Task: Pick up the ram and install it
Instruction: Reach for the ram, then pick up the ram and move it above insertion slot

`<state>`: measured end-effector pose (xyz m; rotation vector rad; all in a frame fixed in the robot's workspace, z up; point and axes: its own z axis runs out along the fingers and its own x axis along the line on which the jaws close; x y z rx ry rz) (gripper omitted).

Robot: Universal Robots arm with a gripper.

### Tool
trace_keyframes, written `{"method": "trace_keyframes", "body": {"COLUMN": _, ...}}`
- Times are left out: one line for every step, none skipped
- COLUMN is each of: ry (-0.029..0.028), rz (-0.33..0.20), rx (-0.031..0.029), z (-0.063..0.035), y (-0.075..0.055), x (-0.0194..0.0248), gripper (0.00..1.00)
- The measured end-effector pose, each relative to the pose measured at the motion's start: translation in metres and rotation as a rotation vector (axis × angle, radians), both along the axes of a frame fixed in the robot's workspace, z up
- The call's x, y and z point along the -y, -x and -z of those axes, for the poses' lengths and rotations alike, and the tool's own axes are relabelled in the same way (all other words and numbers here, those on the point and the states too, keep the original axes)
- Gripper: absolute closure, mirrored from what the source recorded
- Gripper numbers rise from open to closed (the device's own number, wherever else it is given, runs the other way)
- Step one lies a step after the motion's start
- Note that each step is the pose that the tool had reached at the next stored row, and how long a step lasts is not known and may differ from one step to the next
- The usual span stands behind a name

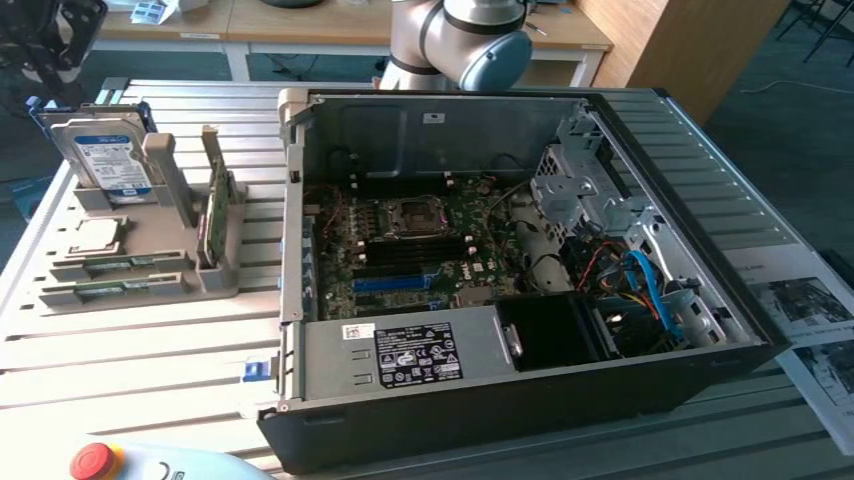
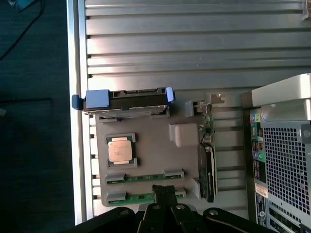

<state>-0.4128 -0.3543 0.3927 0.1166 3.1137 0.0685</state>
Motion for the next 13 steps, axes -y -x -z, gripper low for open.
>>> {"method": "trace_keyframes", "body": {"ry": -0.0001, "rz": 0.0, "rx": 0.0, "z": 0.0, "y": 0.0, "x": 0.0013, "gripper": 0.9}}
{"method": "trace_keyframes", "body": {"ry": 0.0, "rz": 0.0, "rx": 0.0, "z": 0.0, "y": 0.0001, "x": 0.0026, "gripper": 0.9}}
{"method": "trace_keyframes", "body": {"ry": 0.0, "rz": 0.0, "rx": -0.0001, "z": 0.0, "y": 0.0001, "x": 0.0039, "gripper": 0.9}}
{"method": "trace_keyframes", "body": {"ry": 0.0, "rz": 0.0, "rx": -0.0001, "z": 0.0, "y": 0.0001, "x": 0.0053, "gripper": 0.9}}
{"method": "trace_keyframes", "body": {"ry": 0.0, "rz": 0.0, "rx": 0.0, "z": 0.0, "y": 0.0001, "x": 0.0065, "gripper": 0.9}}
{"method": "trace_keyframes", "body": {"ry": 0.0, "rz": 0.0, "rx": 0.0, "z": 0.0, "y": 0.0001, "x": 0.0078, "gripper": 0.9}}
{"method": "trace_keyframes", "body": {"ry": 0.0, "rz": 0.0, "rx": -0.0001, "z": 0.0, "y": 0.0002, "x": 0.0089, "gripper": 0.9}}
{"method": "trace_keyframes", "body": {"ry": 0.0, "rz": 0.0, "rx": -0.0001, "z": 0.0, "y": 0.0002, "x": 0.0099, "gripper": 0.9}}
{"method": "trace_keyframes", "body": {"ry": 0.0001, "rz": 0.0, "rx": 0.0, "z": 0.0, "y": 0.0002, "x": 0.0106, "gripper": 0.9}}
{"method": "trace_keyframes", "body": {"ry": -0.0001, "rz": 0.0, "rx": 0.0, "z": 0.0, "y": 0.0001, "x": 0.0106, "gripper": 0.9}}
{"method": "trace_keyframes", "body": {"ry": -0.0001, "rz": 0.0, "rx": 0.0, "z": 0.0, "y": 0.0002, "x": 0.0106, "gripper": 0.9}}
{"method": "trace_keyframes", "body": {"ry": 0.0, "rz": 0.0, "rx": 0.0, "z": 0.0, "y": 0.0001, "x": 0.0106, "gripper": 0.9}}
{"method": "trace_keyframes", "body": {"ry": 0.0, "rz": 0.0, "rx": 0.0, "z": 0.0, "y": 0.0002, "x": 0.0107, "gripper": 0.9}}
